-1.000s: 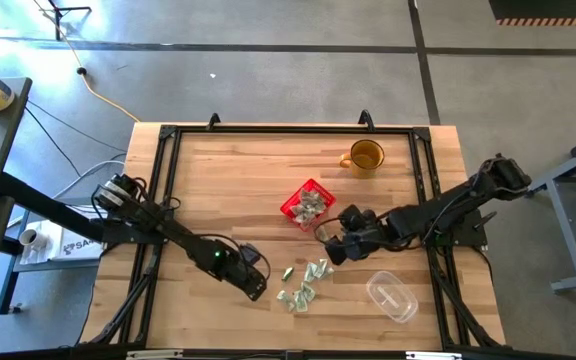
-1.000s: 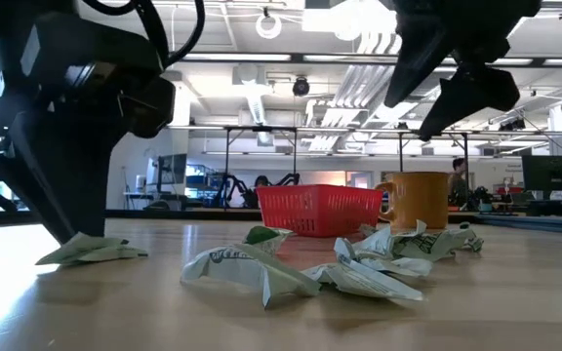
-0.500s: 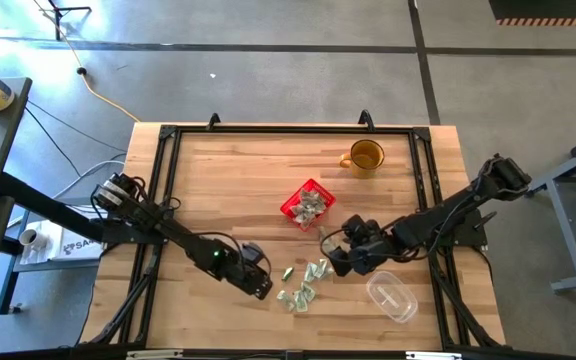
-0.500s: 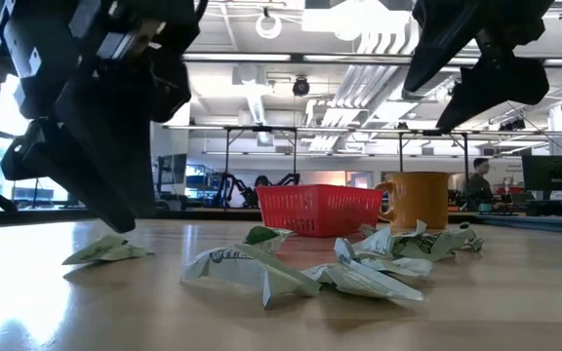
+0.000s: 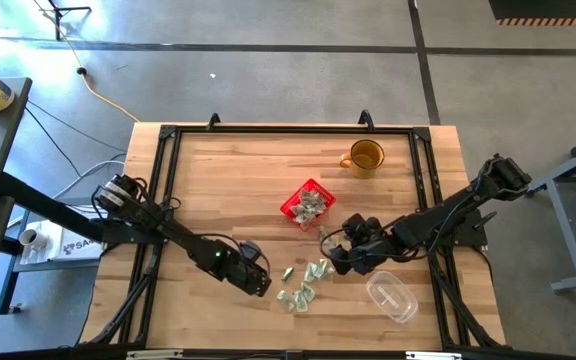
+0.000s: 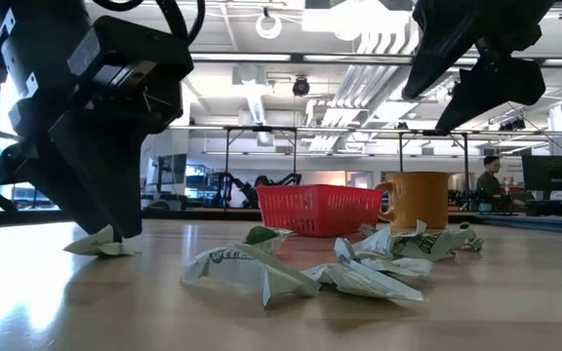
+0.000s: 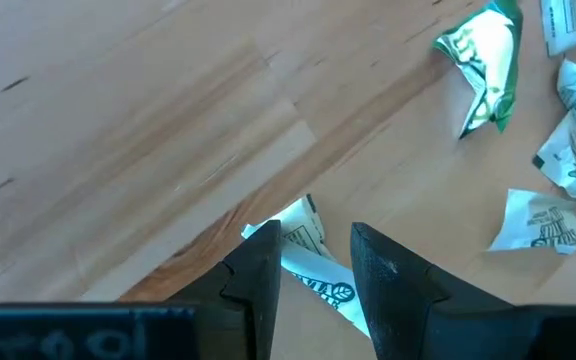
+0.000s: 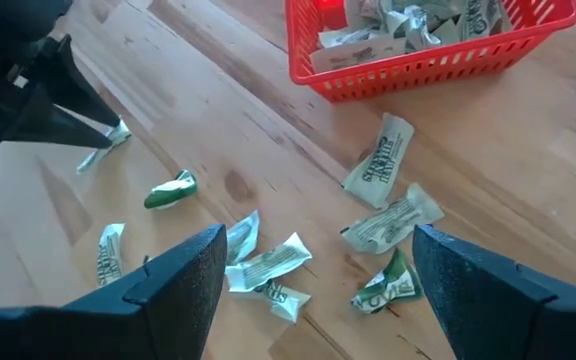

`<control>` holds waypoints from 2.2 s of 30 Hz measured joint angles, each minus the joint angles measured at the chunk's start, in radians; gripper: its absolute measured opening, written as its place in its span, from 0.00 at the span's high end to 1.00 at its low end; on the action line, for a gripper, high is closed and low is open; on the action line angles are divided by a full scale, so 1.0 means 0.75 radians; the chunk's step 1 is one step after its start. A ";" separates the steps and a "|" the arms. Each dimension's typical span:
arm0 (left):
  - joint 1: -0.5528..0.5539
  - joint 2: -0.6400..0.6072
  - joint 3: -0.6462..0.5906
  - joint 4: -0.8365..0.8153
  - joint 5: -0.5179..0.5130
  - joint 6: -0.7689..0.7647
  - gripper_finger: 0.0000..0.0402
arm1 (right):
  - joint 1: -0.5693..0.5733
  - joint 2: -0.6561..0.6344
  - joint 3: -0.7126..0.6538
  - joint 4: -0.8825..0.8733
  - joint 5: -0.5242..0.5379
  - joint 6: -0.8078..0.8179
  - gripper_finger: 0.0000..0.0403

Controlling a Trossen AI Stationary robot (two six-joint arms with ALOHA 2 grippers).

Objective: Pick and place items into bin
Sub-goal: Put the white stevia packet into the red bin

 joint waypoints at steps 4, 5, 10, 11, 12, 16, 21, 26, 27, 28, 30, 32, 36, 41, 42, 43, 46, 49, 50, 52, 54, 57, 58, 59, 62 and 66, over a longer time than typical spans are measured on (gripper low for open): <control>-0.018 0.001 0.083 -0.071 -0.011 0.097 0.60 | 0.000 0.000 0.000 -0.009 0.002 -0.001 0.23; -0.020 -0.001 0.118 -0.090 -0.012 0.158 0.60 | 0.000 0.000 0.000 -0.013 0.004 -0.001 0.23; -0.078 -0.003 0.291 -0.294 -0.102 0.549 0.60 | 0.000 0.000 0.000 -0.030 0.003 -0.001 0.23; -0.083 -0.003 0.316 -0.363 -0.107 0.553 0.60 | 0.000 0.000 0.000 -0.033 0.002 -0.001 0.23; -0.087 -0.004 0.333 -0.439 -0.098 0.530 0.60 | 0.000 0.000 0.000 -0.035 0.001 -0.001 0.23; -0.082 -0.004 0.350 -0.610 -0.018 0.359 0.60 | 0.000 0.000 0.000 -0.044 0.004 -0.001 0.23; -0.090 0.040 0.337 -0.473 0.056 0.247 0.60 | 0.000 0.000 0.000 -0.049 0.008 -0.001 0.23; -0.094 0.125 0.337 -0.337 0.075 0.207 0.60 | -0.007 0.001 0.000 -0.056 -0.002 -0.001 0.23; -0.094 0.145 0.337 -0.350 0.087 0.186 0.60 | -0.007 0.001 0.000 -0.056 -0.004 -0.001 0.23; -0.094 0.161 0.337 -0.370 0.106 0.171 0.60 | -0.007 0.001 0.000 -0.057 -0.007 -0.001 0.23; -0.094 0.180 0.336 -0.410 0.125 0.151 0.60 | -0.007 0.001 0.000 -0.058 -0.015 0.001 0.23; -0.094 0.192 0.337 -0.416 0.134 0.148 0.60 | -0.007 0.001 0.000 -0.059 -0.026 0.002 0.23; -0.094 0.192 0.337 -0.420 0.129 0.138 0.60 | -0.007 0.001 0.000 -0.059 -0.027 0.003 0.23; -0.093 0.193 0.337 -0.425 0.092 0.155 0.60 | -0.007 0.001 0.000 -0.059 -0.027 0.011 0.23; -0.093 0.196 0.337 -0.424 0.073 0.173 0.60 | -0.007 0.001 0.000 -0.060 -0.027 0.017 0.23; -0.093 0.198 0.337 -0.422 0.049 0.179 0.60 | -0.007 0.001 0.000 -0.061 -0.027 0.020 0.23; -0.093 0.200 0.337 -0.426 -0.015 0.208 0.61 | -0.007 0.001 0.000 -0.063 -0.027 0.023 0.23; -0.078 0.209 0.337 -0.425 -0.039 0.265 0.64 | -0.007 0.001 0.000 -0.069 -0.027 0.023 0.23; -0.074 0.213 0.337 -0.428 -0.038 0.275 0.66 | -0.007 0.001 0.000 -0.073 -0.028 0.023 0.23; -0.062 0.213 0.337 -0.433 -0.039 0.310 0.73 | -0.007 0.001 0.000 -0.079 -0.031 0.023 0.23; -0.045 0.213 0.337 -0.433 -0.036 0.355 0.81 | -0.007 0.001 0.000 -0.082 -0.032 0.023 0.23; -0.011 0.213 0.337 -0.429 -0.040 0.418 0.93 | -0.007 0.001 0.000 -0.082 -0.042 0.023 0.23; 0.001 0.213 0.337 -0.428 -0.035 0.445 0.94 | -0.007 0.001 0.000 -0.083 -0.045 0.024 0.23; 0.015 0.213 0.337 -0.427 -0.024 0.467 0.94 | -0.007 0.001 0.000 -0.083 -0.049 0.025 0.23; 0.055 0.213 0.361 -0.467 0.010 0.530 0.91 | -0.005 0.001 0.000 -0.094 -0.069 0.030 0.23; 0.102 0.213 0.489 -0.631 -0.007 0.633 0.90 | 0.032 0.001 0.000 -0.184 -0.084 0.029 0.23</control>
